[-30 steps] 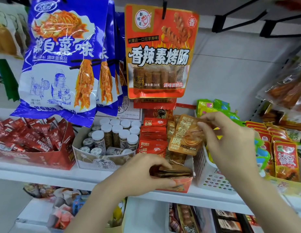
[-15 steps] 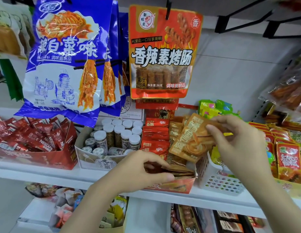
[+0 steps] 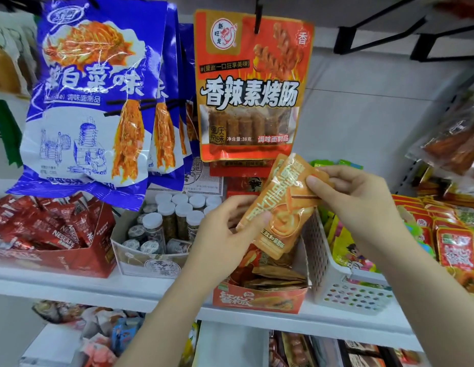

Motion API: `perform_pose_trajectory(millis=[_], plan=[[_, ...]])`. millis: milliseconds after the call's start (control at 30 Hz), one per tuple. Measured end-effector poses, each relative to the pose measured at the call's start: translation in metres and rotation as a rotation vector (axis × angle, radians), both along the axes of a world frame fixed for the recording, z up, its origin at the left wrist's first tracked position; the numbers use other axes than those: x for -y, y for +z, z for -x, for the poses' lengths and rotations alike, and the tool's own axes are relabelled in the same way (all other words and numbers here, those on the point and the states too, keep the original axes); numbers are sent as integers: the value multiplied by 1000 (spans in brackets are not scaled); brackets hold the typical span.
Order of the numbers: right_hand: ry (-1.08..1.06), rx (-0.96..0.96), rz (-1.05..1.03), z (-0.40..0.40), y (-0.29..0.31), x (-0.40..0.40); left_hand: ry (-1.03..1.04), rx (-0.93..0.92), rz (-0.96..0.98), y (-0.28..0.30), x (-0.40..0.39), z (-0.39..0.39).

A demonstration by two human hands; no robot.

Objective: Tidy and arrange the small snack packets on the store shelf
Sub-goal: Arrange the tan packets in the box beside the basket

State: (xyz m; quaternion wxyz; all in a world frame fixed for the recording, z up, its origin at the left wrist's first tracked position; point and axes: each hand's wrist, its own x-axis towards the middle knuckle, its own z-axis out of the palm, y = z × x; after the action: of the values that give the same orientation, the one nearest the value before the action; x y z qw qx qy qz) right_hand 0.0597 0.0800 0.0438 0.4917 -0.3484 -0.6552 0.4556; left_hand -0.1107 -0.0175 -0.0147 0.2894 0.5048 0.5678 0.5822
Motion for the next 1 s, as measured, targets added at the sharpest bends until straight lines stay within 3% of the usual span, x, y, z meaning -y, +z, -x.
perform_pose_trajectory(millis=[167,267,400,567,767,833,1000], plan=[[217,-193,247,13,-6,7,69,195,14,5,-6,-7],[323,-168,269,15,-21,15,45,299,56,4,-6,-12],[264,-218,271,13,-33,15,-31,263,76,5,-5,-12],[221,-170,236,14,-33,14,96,244,-14,9,-7,-3],[198,-153,250,11,-34,16,99,219,-4,9,-6,-4],[155,-109,211,9,-35,18,150,121,-24,9,-7,-8],[6,-53,133,11,-41,19,343,-495,-165,9,-3,-28]])
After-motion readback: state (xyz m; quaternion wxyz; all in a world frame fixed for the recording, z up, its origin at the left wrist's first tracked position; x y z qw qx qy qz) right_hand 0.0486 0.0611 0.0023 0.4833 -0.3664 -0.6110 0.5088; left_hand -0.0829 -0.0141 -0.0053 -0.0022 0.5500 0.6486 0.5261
